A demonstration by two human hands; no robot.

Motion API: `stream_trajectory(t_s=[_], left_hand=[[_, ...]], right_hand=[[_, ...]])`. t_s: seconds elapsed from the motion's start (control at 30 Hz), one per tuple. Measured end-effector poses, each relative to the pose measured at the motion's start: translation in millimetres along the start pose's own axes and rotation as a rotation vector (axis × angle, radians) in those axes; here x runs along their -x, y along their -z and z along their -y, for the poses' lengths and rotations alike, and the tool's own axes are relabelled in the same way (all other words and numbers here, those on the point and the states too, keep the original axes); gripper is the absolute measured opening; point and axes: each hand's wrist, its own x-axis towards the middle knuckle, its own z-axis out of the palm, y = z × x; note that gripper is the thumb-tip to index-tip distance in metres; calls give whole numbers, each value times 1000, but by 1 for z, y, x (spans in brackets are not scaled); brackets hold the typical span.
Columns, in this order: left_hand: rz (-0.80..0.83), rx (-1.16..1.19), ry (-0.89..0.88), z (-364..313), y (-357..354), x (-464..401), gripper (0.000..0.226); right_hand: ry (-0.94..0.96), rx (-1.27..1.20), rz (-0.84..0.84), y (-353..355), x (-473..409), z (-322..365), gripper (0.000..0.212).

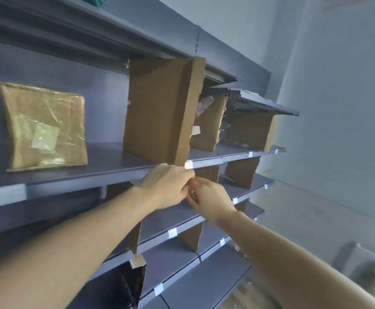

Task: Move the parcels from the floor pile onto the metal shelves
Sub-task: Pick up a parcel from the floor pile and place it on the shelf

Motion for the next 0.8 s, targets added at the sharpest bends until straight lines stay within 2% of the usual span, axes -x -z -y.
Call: stream_trajectory(t_s=[0.1,0.2,0.37,0.67,0.8], left_hand=[[181,40,-11,-45,-43,-22,31],[365,118,37,-92,-83,-43,58],[486,188,38,-188,-139,-84,81],[616,344,-138,-386,-236,-143,82],[673,367,-185,-454,-272,-158,76]], right_hand=[[-180,73,121,-7,45,-58,31],[-424,68,190,-7,96,-113,39],[-781,3,277,5,192,-199,54],[-1058,-8,380,-6,357,-341,38],[-1143,-42,390,-4,412,-385,44]])
